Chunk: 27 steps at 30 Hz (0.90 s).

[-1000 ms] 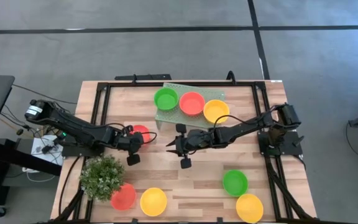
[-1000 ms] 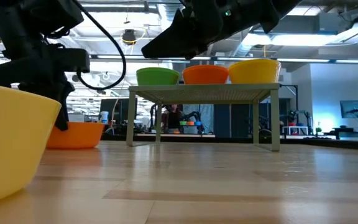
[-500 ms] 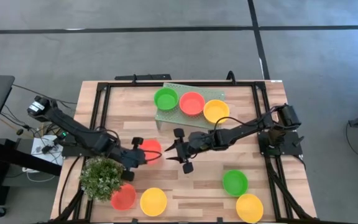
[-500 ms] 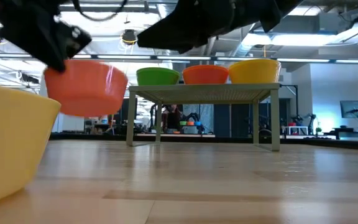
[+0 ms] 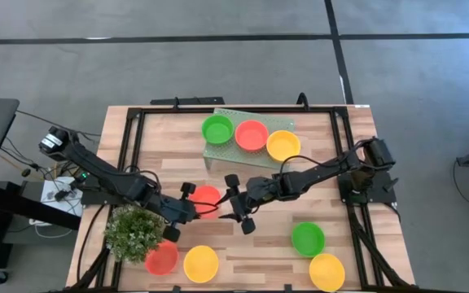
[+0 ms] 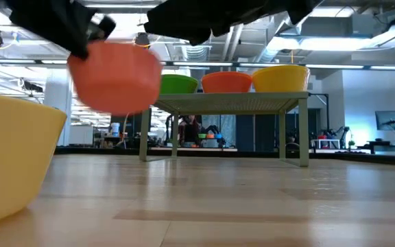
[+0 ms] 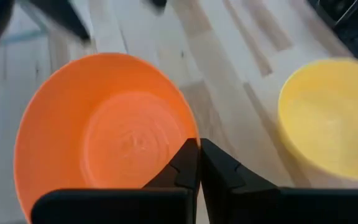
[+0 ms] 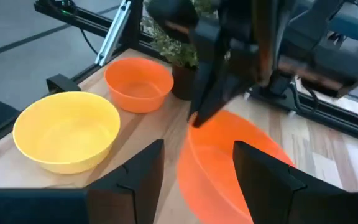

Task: Pick & Place Mini bowls
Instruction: Stack the orange bowl on top of the orange bowls on the shelf

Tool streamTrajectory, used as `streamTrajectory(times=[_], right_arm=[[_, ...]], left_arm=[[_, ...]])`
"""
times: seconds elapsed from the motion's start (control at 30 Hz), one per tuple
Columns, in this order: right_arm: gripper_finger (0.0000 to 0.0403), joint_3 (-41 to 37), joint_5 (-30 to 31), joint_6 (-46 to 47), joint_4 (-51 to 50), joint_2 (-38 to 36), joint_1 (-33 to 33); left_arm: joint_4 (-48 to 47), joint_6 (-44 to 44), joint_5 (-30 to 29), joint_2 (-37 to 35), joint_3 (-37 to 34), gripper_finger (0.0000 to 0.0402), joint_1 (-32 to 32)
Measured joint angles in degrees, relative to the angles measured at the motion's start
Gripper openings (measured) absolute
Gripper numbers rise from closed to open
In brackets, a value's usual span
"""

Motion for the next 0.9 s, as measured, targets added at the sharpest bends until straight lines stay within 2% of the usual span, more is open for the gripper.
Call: streamTrajectory(times=[0.07,0.17,0.3,0.5,0.6,0.7,0.9], right_arm=[[0.018,0.7,0.0,-1.1,-0.5,0.0,0.0],[0.0174,1.8,-0.1,-1.3,-6.0,0.0,-0.1],[0.0166,3.0,-0.4,-3.1,-10.4,0.0,0.1],[0.0156,3.6,-7.1,-5.7,-10.8,0.0,0.0],[0.0147,3.6,-7.7,-5.7,-11.3,0.0,0.0],[0.0133,3.6,-9.3,-5.3,-12.6,0.0,-0.2],[0.0093,3.6,-11.1,-4.3,-12.9,0.0,-0.6]], left_arm=[[0.0,1.8,0.7,0.7,2.3,0.0008,0.0],[-0.3,3.5,4.8,1.2,4.6,0.0008,0.5],[-0.3,3.4,13.7,1.0,5.0,0.0008,3.1],[1.2,3.4,23.5,0.9,5.0,0.0008,8.5],[3.6,3.3,28.2,0.9,5.0,0.0008,11.3],[4.8,3.2,30.2,0.9,5.0,0.0008,13.2],[5.2,3.3,30.3,1.5,5.0,0.0008,14.6]])
